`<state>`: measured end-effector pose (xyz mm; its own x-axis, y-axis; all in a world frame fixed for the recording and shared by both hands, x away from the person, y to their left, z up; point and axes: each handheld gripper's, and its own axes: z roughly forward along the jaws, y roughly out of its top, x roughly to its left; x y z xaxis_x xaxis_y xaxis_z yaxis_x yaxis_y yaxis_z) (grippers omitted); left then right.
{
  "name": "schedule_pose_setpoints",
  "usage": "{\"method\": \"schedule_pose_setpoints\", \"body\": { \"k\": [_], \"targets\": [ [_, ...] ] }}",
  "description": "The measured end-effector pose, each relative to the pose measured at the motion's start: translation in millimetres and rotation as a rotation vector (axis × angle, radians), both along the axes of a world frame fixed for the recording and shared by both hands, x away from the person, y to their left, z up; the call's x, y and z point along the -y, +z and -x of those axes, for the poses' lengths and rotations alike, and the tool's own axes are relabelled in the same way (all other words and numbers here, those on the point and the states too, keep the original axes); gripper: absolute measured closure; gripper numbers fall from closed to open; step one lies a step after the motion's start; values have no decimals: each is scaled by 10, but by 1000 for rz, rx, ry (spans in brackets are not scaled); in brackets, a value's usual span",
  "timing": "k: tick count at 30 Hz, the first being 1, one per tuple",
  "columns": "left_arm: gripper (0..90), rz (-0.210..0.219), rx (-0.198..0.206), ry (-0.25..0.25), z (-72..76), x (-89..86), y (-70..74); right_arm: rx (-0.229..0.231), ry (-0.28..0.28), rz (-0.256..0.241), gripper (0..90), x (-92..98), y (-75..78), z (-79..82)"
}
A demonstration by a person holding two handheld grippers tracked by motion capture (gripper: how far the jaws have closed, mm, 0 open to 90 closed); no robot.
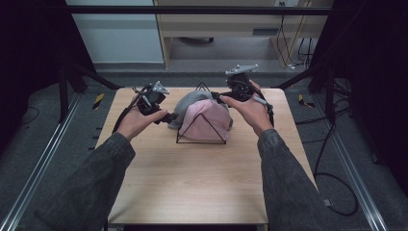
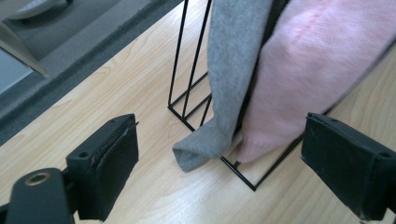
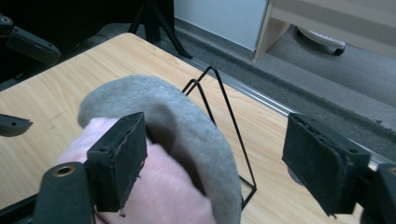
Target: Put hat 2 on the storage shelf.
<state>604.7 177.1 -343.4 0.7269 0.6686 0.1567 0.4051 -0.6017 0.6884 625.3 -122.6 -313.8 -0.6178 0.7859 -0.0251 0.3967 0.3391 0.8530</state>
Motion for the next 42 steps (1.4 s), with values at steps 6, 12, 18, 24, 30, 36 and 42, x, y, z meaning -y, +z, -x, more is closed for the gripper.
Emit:
{"method": "schedule_pose_setpoints", "body": {
  "k": [6,12,18,24,30,36,42],
  "targets": [
    [68,-26,19,3,332,-74,29,23,-18,-12,171,93,71,306],
    [57,-22,31,4,561,-120,14,33,-26,-13,142,194,76,617],
    [55,-43,53,-17,764,-114,62,56,-22,-12,105,286,73,856],
    [55,-61,82,-42,964,-94,206,87,-9,-21,89,344,139,1030],
    [55,-70,94,-66,1106,-86,226,95,19,-12,80,335,137,1140],
    [55,-75,93,-78,1192,-105,141,99,51,16,84,291,41,1288],
    [58,-76,81,-80,1253,-147,-85,78,64,44,105,313,-178,1406]
  ]
}}
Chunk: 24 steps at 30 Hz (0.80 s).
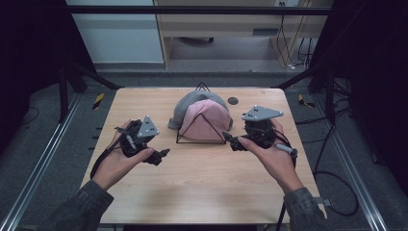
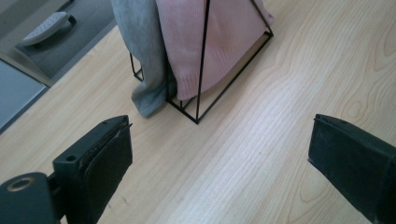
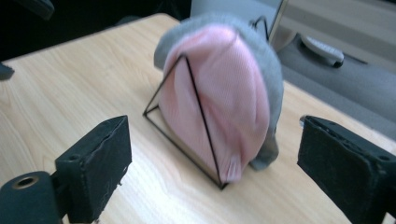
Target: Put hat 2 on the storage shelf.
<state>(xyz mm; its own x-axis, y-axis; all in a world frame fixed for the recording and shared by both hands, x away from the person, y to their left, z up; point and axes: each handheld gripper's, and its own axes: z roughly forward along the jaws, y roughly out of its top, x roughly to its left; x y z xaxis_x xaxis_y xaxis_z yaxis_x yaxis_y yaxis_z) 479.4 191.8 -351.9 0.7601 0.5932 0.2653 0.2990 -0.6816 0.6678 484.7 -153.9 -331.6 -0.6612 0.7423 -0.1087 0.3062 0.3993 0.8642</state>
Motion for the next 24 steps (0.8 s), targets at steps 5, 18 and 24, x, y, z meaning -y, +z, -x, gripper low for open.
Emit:
{"method": "schedule_pose_setpoints", "body": {
  "k": [5,18,24],
  "targets": [
    [70,-11,-27,-2,15,-26,-243,-32,-6,16,115,46,-226,17],
    [70,-5,-98,35,-26,-131,-784,-169,-28,27,135,160,-900,2],
    [70,-6,-132,48,-44,-196,-941,-239,-21,35,115,161,-1133,15]
  ]
}}
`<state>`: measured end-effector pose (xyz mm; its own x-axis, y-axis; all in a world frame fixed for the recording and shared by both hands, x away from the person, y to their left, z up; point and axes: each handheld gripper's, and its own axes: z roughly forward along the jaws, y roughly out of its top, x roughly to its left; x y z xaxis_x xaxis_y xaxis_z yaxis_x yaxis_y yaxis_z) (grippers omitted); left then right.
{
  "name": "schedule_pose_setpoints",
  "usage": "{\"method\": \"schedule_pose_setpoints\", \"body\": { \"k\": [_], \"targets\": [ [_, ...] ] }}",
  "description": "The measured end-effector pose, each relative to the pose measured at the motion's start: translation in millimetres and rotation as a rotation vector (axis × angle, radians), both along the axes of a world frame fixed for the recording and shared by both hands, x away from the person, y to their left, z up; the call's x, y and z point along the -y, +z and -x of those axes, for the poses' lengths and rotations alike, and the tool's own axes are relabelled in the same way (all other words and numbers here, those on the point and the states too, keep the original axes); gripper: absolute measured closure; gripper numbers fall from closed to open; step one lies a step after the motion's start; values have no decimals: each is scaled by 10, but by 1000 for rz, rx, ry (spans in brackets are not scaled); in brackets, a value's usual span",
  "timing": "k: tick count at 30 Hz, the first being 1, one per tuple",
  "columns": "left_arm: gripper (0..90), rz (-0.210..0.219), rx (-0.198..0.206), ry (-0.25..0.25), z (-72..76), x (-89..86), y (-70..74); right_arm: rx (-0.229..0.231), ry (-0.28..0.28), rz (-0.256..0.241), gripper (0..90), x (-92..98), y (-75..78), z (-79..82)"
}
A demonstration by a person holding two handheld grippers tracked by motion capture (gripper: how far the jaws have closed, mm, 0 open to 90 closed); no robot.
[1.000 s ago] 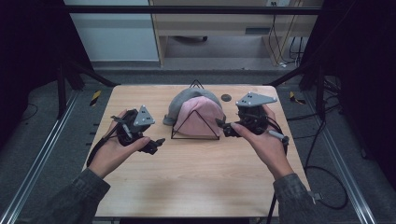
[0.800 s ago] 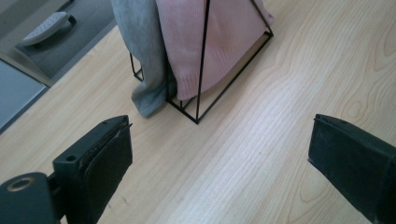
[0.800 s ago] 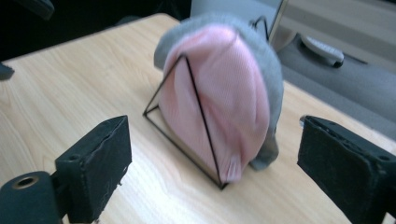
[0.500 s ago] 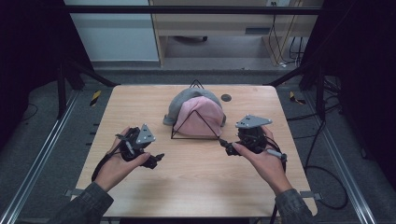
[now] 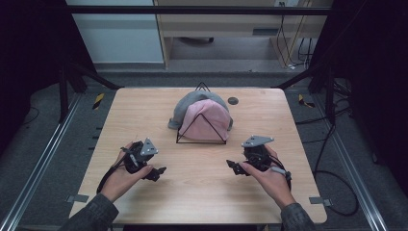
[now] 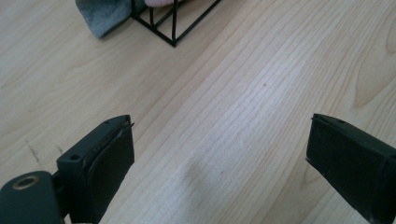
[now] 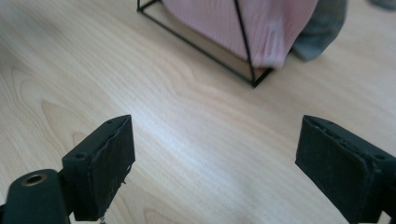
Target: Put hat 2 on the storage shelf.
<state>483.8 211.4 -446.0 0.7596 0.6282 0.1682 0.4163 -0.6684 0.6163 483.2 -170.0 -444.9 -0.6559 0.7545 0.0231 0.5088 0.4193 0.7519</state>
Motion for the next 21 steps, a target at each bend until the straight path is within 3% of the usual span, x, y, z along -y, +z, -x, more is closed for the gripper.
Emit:
{"method": "schedule_pose_setpoints", "body": {
  "k": [6,8,11,13,15,18,21],
  "targets": [
    [65,15,-58,23,-9,-85,-261,-57,-7,14,97,-13,-233,16],
    [60,1,-92,24,-23,-109,-352,-73,-14,19,95,-19,-313,18],
    [60,13,-108,35,-38,-128,-425,-100,-14,46,91,-22,-435,14],
    [33,29,-144,37,-52,-140,-473,-112,-15,60,89,-30,-485,25],
    [28,33,-142,45,-53,-142,-476,-119,-14,82,72,-42,-539,29],
    [16,53,-142,53,-41,-131,-496,-81,-27,108,39,-64,-592,50],
    [0,67,-134,63,-20,-143,-516,-46,-50,79,8,-63,-641,67]
  ]
}}
